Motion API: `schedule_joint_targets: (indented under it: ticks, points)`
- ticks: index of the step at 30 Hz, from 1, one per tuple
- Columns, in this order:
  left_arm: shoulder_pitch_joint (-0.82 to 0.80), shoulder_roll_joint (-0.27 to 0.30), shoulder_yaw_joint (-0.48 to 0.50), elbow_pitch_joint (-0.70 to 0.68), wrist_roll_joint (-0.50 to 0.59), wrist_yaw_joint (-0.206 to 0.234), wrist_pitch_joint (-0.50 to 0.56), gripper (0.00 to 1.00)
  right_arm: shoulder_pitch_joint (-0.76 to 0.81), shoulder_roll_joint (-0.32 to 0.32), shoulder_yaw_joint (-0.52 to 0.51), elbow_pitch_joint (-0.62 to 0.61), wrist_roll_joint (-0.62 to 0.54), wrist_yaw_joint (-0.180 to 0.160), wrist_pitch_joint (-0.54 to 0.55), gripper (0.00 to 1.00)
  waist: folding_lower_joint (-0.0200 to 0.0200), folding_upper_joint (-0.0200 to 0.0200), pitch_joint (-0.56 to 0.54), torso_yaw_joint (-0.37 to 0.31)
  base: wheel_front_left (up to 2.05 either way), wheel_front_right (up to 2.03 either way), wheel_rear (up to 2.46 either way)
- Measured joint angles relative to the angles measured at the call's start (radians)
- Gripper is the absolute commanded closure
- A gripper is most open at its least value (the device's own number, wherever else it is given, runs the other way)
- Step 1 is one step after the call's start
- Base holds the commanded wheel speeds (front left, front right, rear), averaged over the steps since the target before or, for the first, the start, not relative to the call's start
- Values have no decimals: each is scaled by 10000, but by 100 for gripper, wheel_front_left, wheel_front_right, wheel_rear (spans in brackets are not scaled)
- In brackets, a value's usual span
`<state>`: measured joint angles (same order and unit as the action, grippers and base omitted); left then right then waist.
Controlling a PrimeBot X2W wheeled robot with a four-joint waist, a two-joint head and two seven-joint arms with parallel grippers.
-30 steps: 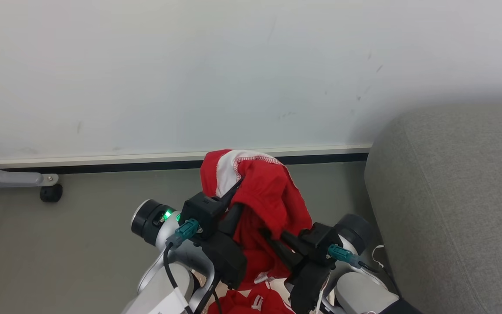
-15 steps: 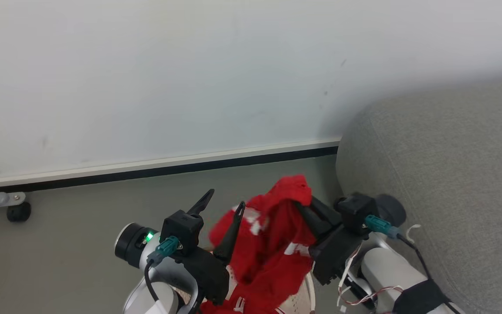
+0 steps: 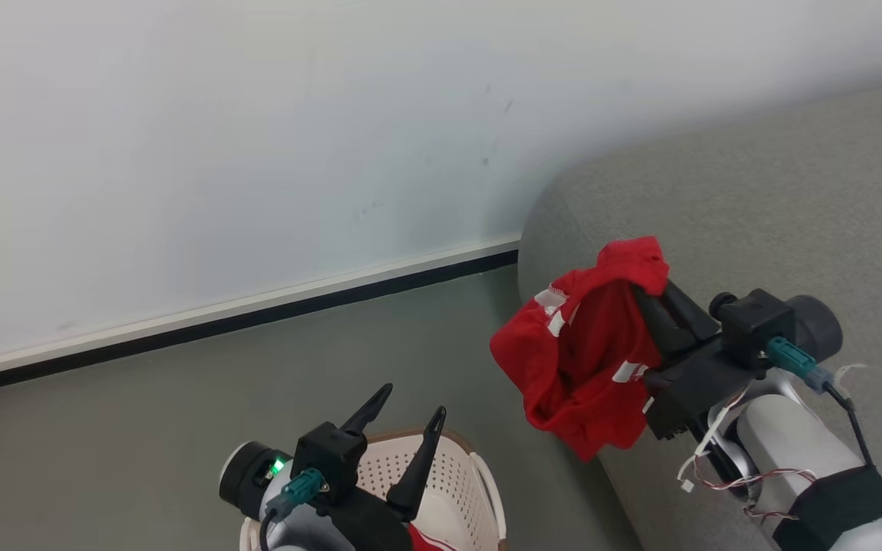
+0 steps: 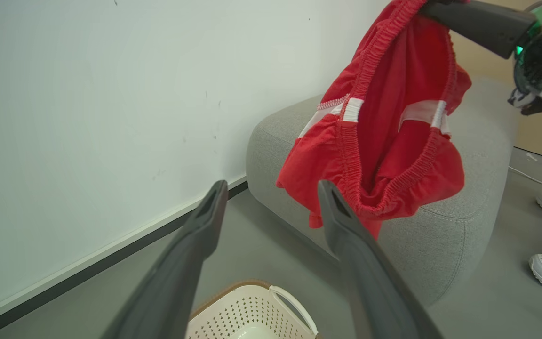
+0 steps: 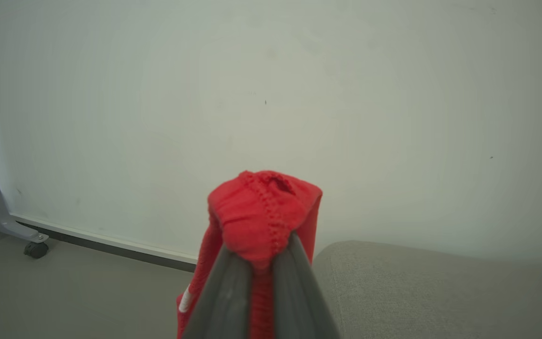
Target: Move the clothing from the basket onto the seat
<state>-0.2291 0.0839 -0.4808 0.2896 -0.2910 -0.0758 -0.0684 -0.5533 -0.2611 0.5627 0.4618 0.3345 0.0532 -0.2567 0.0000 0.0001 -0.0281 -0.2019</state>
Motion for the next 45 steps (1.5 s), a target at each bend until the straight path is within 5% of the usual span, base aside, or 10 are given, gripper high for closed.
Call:
schedule_joint_targets:
  ticks: [9,22,33,45]
  points:
    - [243,-119,-380,-169,-40,-48,-234,0,356,-756,-472,-1057,-174,-357,0,100,0,0,44,-1029,0,0,0]
    - [319,-203,-802,-351,-38,-48,-403,0,709,-1097,-759,-1971,-192,-410,0,100,0,0,402,-2216,0,0,0]
    - [-80,-203,-909,-589,67,-46,-282,0,311,-1185,-1187,-2040,-15,-439,0,100,0,0,1207,-2152,0,0,0]
    - [-1205,-67,-788,-1402,422,-42,144,0,-3663,-1505,-2527,-961,466,-201,104,100,2,0,2458,-1701,0,0,0]
